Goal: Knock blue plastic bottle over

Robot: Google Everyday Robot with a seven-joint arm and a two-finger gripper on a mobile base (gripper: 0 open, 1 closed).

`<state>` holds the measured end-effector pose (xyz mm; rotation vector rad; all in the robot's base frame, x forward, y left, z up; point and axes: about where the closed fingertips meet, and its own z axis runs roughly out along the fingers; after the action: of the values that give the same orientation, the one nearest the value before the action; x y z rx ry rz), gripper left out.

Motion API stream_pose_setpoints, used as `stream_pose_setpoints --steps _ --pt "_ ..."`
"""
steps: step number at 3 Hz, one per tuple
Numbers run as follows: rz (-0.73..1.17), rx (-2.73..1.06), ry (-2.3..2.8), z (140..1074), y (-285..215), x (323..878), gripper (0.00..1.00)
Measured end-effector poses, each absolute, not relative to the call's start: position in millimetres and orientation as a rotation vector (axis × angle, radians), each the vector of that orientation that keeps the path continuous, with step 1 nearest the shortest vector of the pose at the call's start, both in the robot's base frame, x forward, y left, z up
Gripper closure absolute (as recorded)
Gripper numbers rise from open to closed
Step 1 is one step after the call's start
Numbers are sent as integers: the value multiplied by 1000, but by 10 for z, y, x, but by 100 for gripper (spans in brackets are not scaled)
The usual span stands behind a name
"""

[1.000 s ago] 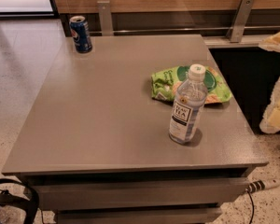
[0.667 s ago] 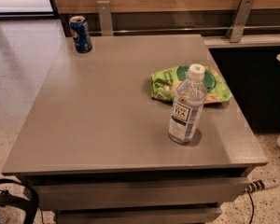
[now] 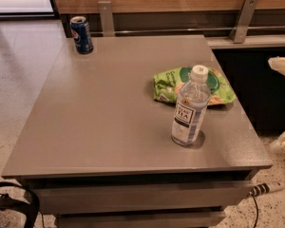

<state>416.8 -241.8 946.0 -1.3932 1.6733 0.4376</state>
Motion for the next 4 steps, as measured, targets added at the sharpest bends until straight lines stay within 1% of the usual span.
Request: stream_pose_setpoints --steps 1,2,3,4 --pt "673 -1313 1496 9647 -2019 4383 0" --pt "825 -1272 1410 9629 -1744 4557 0" --pt "936 -1241 1388 9454 -1562 4658 0" --pt "1000 -1231 1351 9407 -1326 4656 0"
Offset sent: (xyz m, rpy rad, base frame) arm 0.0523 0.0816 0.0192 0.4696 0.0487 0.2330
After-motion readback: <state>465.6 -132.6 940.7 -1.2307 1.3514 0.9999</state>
